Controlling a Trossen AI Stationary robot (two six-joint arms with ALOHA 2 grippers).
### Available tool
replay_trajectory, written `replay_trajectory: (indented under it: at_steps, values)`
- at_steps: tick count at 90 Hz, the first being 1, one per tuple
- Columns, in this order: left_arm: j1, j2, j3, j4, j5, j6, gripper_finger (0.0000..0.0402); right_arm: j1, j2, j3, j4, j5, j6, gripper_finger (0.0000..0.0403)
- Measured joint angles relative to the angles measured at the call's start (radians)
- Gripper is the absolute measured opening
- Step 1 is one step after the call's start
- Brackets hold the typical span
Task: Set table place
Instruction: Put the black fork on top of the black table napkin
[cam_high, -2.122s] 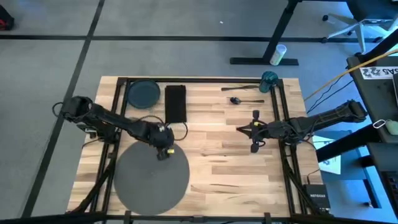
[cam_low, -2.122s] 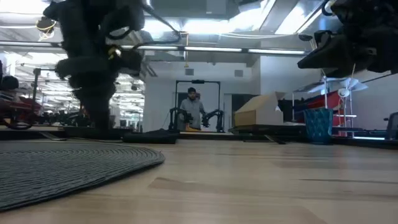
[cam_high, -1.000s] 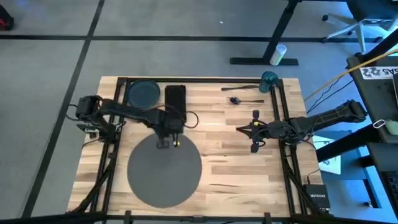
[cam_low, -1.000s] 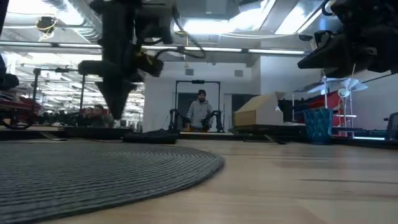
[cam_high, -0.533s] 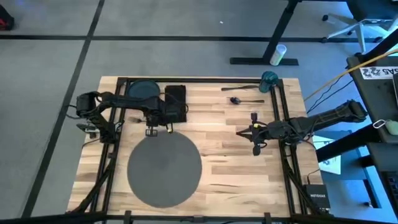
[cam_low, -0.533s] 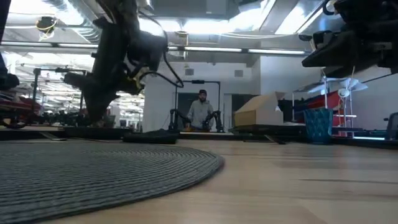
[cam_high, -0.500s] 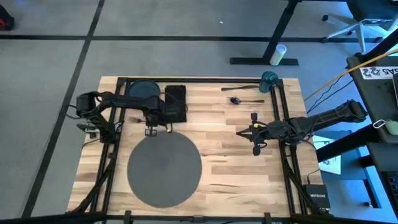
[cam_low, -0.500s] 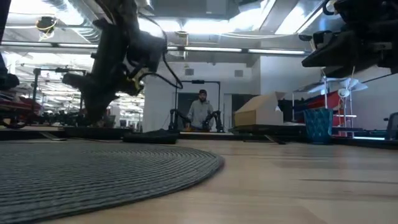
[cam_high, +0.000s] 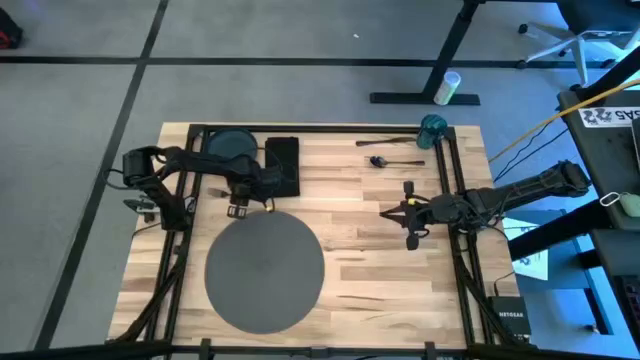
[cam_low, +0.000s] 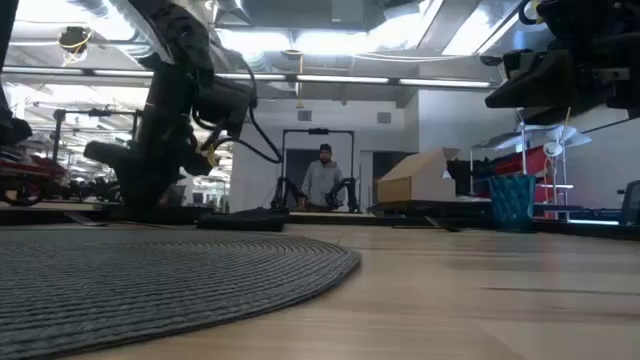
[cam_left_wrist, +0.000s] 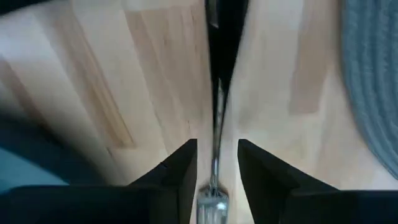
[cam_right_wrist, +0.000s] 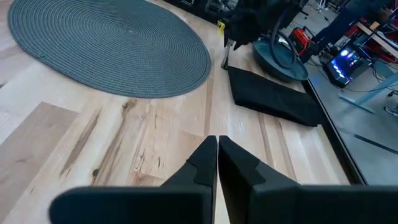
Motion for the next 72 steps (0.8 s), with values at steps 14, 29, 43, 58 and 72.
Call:
replay_trajectory:
  at_steps: [14, 29, 43, 58, 72]
  values:
    - [0.025, 0.000, -0.031, 0.048, 0.001, 0.000, 0.0102, 0.000, 0.000, 0.000, 0.000, 0.001, 0.000, 0.0000]
    - [0.034, -0.004, -0.052, 0.064, 0.003, 0.029, 0.0088, 0.000, 0.000, 0.000, 0.000, 0.002, 0.000, 0.0000]
    - [0.022, -0.002, -0.057, 0.061, -0.036, 0.083, 0.0033, 0.000, 0.000, 0.000, 0.000, 0.002, -0.004, 0.0000]
    - [0.015, -0.002, -0.059, 0.050, -0.050, 0.112, 0.0003, 0.000, 0.000, 0.000, 0.000, 0.008, -0.005, 0.0000]
    - [-0.024, 0.003, -0.064, -0.029, -0.171, 0.143, 0.0001, 0.000, 0.000, 0.000, 0.000, 0.009, -0.005, 0.0000]
